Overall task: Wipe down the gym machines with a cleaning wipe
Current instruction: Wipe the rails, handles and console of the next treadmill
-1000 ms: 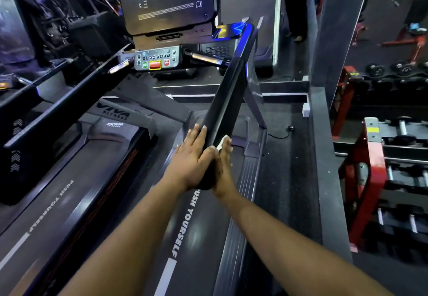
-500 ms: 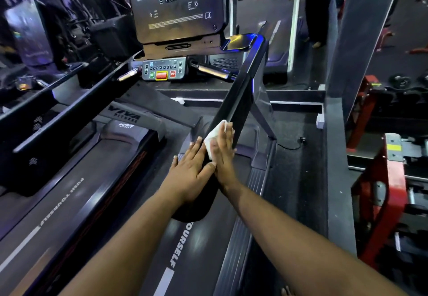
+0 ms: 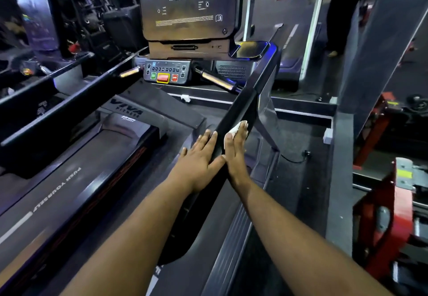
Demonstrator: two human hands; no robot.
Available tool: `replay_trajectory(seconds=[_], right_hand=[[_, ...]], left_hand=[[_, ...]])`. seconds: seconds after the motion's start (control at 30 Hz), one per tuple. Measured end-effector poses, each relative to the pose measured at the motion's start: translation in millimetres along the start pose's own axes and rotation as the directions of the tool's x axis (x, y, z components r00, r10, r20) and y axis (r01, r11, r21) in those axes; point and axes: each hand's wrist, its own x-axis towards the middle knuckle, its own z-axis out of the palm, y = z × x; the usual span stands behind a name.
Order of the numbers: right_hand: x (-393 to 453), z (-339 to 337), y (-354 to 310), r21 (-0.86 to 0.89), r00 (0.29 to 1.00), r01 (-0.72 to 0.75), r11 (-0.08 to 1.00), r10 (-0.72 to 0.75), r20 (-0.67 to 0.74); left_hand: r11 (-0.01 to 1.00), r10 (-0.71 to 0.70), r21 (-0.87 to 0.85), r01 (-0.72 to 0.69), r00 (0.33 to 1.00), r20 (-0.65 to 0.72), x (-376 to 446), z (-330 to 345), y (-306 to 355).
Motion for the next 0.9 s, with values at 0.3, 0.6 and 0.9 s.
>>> replay_trajectory(seconds=[0.3, 0.6, 0.9], right_hand=[[130.9, -53.0, -3.7, -0.260, 0.999, -0.042, 0.965, 0.038, -0.021], [66.4, -44.5, -30.6, -0.580, 0.965, 0.229, 0.782, -0.102, 0.242], [-82.4, -7.1, -62.1, -0.613, 0.883, 0.409, 0.676, -0.123, 0.453]], left_hand=[[1.000, -0.021, -0.009, 0.021, 1.000, 0.000, 14.3, -2.0, 1.4], [0.984, -0.063, -0.168, 0.055, 0.997, -0.038, 0.4, -2.6, -2.7], [0.829, -0.222, -0.528, 0.187, 0.975, -0.002, -80.6, 2.8, -44.7]])
